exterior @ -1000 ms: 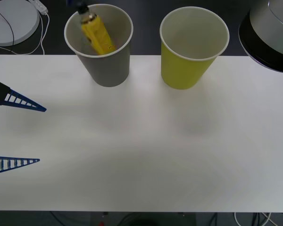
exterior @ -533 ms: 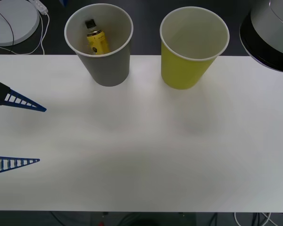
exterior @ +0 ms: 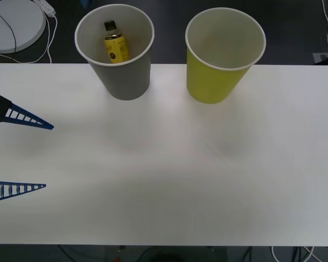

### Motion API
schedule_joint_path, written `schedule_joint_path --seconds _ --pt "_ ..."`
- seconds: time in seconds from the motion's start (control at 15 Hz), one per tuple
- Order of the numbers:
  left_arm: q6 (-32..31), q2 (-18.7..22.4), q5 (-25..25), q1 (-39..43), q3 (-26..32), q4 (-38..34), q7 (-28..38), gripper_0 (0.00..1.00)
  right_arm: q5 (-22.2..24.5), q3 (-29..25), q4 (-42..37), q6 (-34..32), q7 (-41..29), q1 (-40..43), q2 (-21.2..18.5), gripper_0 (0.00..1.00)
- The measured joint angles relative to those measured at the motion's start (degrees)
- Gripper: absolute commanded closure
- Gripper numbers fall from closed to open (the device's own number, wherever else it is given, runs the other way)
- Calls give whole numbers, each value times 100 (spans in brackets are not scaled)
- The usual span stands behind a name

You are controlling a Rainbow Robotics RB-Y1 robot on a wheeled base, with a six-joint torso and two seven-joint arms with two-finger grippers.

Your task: Put the can into the green bin and the plastic bottle into the gray bin

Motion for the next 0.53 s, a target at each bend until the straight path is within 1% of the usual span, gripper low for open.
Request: schedule_joint_path --seconds 0.27,0.53 --pt "0 0 0 0 0 0 0 0 -345 -199 -857 -1 365 467 -667 0" --pt "0 0 0 0 0 0 0 0 -388 -474 -1872 0 509 1046 -1339 0"
